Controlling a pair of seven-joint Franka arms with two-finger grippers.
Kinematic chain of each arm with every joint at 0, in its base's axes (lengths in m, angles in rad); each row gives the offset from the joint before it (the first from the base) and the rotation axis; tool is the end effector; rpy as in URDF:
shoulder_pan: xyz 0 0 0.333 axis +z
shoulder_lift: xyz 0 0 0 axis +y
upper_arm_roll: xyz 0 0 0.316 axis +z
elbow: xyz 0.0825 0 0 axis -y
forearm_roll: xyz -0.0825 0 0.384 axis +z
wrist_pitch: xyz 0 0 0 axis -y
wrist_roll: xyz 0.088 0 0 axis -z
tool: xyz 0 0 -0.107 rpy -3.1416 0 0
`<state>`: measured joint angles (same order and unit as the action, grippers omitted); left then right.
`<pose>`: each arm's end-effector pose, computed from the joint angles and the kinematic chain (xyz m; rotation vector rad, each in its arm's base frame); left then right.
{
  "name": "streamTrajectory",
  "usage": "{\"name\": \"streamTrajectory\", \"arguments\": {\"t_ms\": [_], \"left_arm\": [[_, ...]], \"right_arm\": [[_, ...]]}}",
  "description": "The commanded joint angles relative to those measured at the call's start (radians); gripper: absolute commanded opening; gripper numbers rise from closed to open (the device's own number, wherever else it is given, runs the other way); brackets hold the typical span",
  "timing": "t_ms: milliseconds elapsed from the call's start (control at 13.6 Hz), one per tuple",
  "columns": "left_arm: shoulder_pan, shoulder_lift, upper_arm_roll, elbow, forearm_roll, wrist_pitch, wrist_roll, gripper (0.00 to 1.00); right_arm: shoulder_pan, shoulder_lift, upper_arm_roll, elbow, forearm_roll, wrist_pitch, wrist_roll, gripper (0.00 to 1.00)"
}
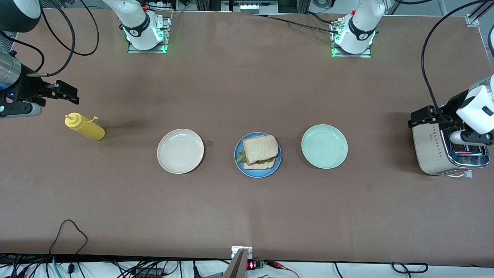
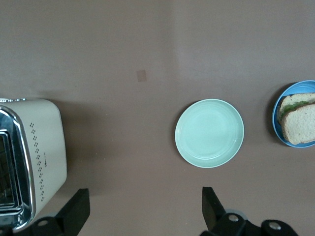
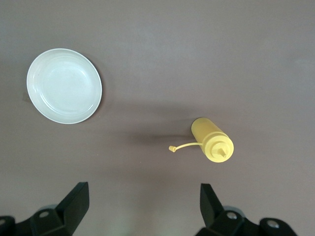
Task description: Make sandwich in blue plate with both arms
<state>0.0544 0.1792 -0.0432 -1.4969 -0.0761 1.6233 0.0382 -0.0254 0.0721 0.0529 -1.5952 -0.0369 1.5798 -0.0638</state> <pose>0.6103 0.0012 0.5599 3.0556 -0.0313 -0.0773 0.5734 0.0109 0.5732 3.1038 0.1449 -0.1368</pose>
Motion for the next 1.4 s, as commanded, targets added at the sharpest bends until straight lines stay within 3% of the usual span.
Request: {"name": "streamTrajectory", "arguments": {"t_ms": [0,516,737,958,1327], "left_arm": [[-0.011,-0.098,0.002,-0.130,0.028,0.035,-0.031,1.00],[-0.010,-0.237,-0.014,-0.302,0.045,0.058,-0.058,1.00],[-0.005,-0.241,-0.015,-0.302,0.047,0.038,-0.074,1.00],[-0.008,-0.250,-0.027,-0.304,0.085,0.036,-0.066,1.00],[0.001,-0.256,-0.050,-0.306,0.087,0.033,-0.081,1.00]], "right_arm": [[-0.001,0.002,0.004,0.014,0.009,-0.018,-0.001,1.00],[0.007,0.002,0.004,0.012,0.015,-0.018,0.001,1.00],[0.002,0.003,-0.001,0.009,0.022,-0.009,0.002,1.00],[-0.033,0.006,-0.005,0.008,0.097,-0.015,0.001,1.00],[-0.028,0.005,-0.004,0.008,0.086,-0.018,-0.002,1.00]]}}
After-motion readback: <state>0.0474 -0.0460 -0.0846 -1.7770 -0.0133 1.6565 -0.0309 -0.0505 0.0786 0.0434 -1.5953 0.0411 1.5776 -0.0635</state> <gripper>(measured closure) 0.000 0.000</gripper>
